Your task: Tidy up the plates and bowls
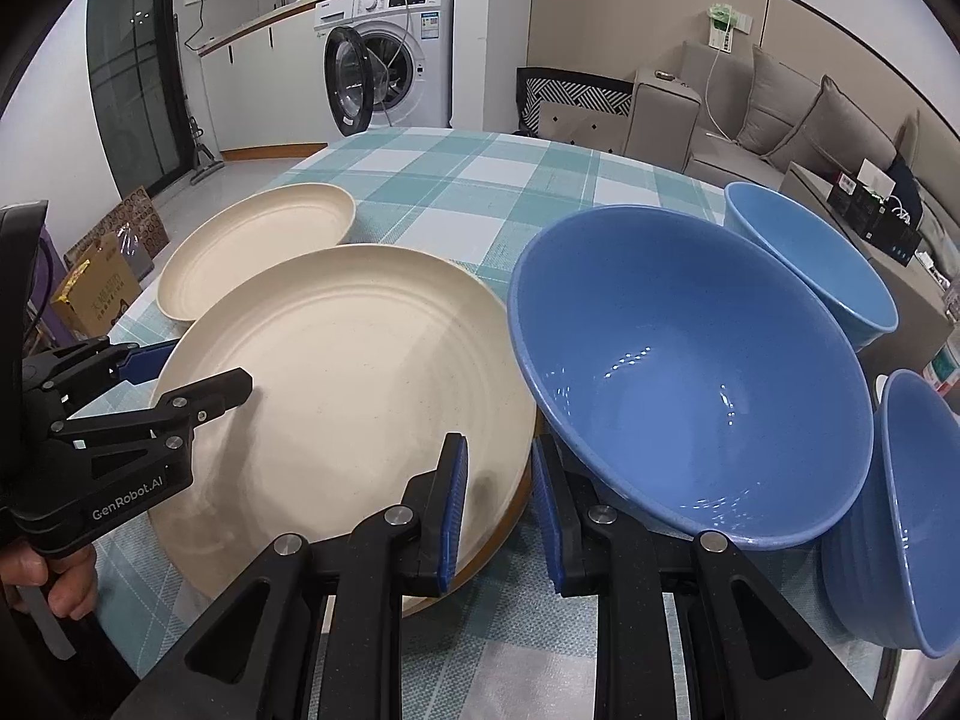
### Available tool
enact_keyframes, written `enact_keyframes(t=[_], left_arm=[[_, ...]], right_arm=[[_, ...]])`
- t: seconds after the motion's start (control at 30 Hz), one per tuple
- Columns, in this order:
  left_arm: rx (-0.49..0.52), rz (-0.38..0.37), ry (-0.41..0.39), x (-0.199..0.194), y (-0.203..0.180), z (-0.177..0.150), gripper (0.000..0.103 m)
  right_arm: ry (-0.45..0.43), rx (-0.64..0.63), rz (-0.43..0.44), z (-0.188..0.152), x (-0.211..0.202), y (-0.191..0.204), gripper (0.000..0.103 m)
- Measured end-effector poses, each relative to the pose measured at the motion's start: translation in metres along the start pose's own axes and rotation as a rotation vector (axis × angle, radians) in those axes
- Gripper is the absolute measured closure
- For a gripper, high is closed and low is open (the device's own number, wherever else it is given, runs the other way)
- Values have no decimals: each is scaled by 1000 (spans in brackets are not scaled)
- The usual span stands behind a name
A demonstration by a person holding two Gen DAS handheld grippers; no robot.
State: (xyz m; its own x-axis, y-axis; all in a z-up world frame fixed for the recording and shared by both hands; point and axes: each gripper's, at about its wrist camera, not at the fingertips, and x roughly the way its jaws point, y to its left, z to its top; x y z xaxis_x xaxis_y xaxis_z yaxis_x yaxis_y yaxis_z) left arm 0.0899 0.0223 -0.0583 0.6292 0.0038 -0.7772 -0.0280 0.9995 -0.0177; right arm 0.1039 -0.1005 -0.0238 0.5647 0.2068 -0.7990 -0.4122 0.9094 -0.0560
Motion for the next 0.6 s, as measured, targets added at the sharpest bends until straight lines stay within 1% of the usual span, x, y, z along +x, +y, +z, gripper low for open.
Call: enact_keyframes(t=[0.1, 0.17, 0.27, 0.4, 0.5, 0.53, 0.6], left_arm=[[10, 8, 0, 1, -2, -1, 58], [36, 24, -6, 1, -7, -2, 58], [47, 31, -5, 2, -8, -2, 58], [44, 15, -5, 3, -5, -2, 58], [62, 34, 3, 6, -9, -4, 56], [72, 42, -2, 6, -11, -4, 56], [73, 38, 5, 6, -11, -3, 56]], right_arm=[[-1, -10, -15, -1, 0, 2, 81], [-5, -21, 12, -1, 0, 6, 81], [-12, -68, -6, -4, -3, 13, 81], [-8, -61, -2, -5, -5, 8, 81], [-10, -65, 7, -5, -6, 9, 80], [-10, -68, 9, -5, -5, 10, 79], [-9, -70, 14, -5, -5, 11, 77]])
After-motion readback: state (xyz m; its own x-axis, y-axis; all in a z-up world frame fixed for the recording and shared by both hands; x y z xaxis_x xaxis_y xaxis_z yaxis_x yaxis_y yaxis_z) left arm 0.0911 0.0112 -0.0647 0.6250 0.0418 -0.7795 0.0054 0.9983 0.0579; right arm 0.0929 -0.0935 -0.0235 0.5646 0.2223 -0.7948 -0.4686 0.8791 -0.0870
